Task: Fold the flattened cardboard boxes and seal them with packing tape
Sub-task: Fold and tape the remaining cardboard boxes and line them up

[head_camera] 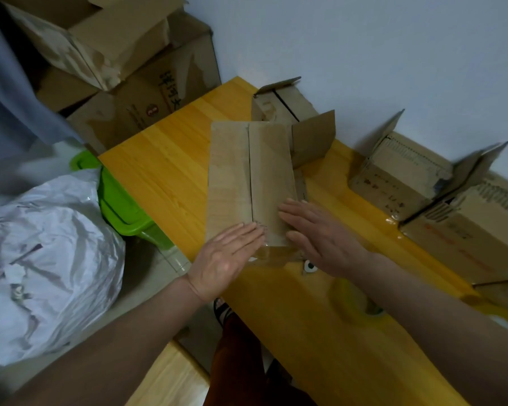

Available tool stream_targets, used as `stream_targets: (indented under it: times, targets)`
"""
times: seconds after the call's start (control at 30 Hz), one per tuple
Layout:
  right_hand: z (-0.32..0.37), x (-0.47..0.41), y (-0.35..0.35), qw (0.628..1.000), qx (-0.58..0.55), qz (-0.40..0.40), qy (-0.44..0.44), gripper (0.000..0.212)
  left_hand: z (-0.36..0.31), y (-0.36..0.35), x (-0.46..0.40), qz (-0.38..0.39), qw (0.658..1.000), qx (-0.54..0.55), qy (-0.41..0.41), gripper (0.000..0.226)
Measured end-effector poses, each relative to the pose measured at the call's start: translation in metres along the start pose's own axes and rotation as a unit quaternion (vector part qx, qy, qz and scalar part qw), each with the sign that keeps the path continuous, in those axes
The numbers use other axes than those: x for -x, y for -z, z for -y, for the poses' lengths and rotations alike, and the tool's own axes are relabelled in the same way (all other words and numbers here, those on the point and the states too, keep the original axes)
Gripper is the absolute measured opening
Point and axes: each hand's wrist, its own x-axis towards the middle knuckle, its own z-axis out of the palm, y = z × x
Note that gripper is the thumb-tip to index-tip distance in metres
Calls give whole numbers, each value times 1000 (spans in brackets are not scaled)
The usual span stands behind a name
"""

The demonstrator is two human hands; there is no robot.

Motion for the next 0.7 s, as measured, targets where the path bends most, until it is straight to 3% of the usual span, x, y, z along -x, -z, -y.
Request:
stream_targets:
  times: [0.1, 0.27, 0.47, 0.6, 0.7]
  targets:
    - [23, -17, -15, 997, -39, 52, 36, 64, -3, -2, 1, -52, 997, 45, 20, 23]
    - [15, -39, -29, 991, 85, 80, 58, 69, -4, -4, 1, -55, 996, 65, 32, 21]
    - [2, -89, -23, 978, 172, 115, 15, 75, -7, -5, 1, -44, 993, 93, 61, 24]
    - [-15, -131, -23, 970, 205, 128, -29, 58, -5, -3, -3, -35, 992, 104, 69, 24]
    - [-25, -158, -22, 962, 228, 142, -55, 59, -3, -3, -3, -39, 992, 104, 66, 21]
